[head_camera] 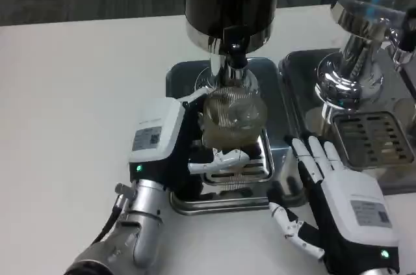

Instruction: Grasp the cup under the faucet to collect the drink, then remove the cup.

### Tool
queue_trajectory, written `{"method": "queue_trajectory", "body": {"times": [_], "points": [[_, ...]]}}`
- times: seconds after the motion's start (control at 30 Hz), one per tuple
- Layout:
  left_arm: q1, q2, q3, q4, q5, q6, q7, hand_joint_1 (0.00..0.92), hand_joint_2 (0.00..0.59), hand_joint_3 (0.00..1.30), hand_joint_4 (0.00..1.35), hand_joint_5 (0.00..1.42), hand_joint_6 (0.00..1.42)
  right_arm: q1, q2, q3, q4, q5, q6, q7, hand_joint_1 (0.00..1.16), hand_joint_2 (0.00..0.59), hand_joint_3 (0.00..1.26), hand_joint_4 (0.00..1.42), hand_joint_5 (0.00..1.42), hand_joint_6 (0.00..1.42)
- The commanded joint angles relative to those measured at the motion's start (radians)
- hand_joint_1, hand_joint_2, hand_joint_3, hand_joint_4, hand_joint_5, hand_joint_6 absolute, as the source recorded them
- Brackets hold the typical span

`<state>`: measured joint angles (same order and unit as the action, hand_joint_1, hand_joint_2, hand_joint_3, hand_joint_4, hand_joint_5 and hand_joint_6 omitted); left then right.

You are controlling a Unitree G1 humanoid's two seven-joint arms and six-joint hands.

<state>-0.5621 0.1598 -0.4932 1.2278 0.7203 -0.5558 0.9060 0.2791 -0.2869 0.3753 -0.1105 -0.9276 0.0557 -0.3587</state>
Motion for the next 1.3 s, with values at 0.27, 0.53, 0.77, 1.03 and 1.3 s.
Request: {"method": "queue_trajectory", "body": {"times": [0.27,0.53,0.77,1.03,1.3], "points": [[0.020,0.017,0.006,-0.005,-0.017,-0.017,-0.036,0.230,0.031,0.32,0.46,0.75,0.90,-0.009,-0.003,-0.005,0.025,0.022,-0.016,-0.003,0.22,0.443,0.06,0.00,0.00,0.20],[0.043,0.075,0.054,-0.059,-0.077,-0.128,-0.083,0.001,0.000,0.19,0.26,0.55,0.62,-0.011,0.000,-0.017,0.038,0.036,-0.022,-0.011,0.22,0.430,0.04,0.00,0.00,0.20],[0.123,0.149,0.101,-0.182,-0.110,-0.200,-0.109,0.000,0.000,0.09,0.14,0.39,0.41,-0.027,0.002,-0.023,0.061,0.050,-0.036,-0.031,0.20,0.403,0.00,0.00,0.00,0.17],[0.215,0.237,0.216,-0.327,-0.243,-0.330,-0.274,0.000,0.000,0.02,0.04,0.26,0.17,-0.049,-0.007,-0.029,0.074,0.054,-0.037,-0.022,0.19,0.384,0.00,0.00,0.00,0.13],[0.289,0.274,0.305,-0.521,-0.392,-0.413,-0.497,0.000,0.030,0.00,0.00,0.16,0.07,-0.070,-0.011,-0.025,0.091,0.056,-0.049,-0.027,0.17,0.380,0.00,0.00,0.00,0.14]]}}
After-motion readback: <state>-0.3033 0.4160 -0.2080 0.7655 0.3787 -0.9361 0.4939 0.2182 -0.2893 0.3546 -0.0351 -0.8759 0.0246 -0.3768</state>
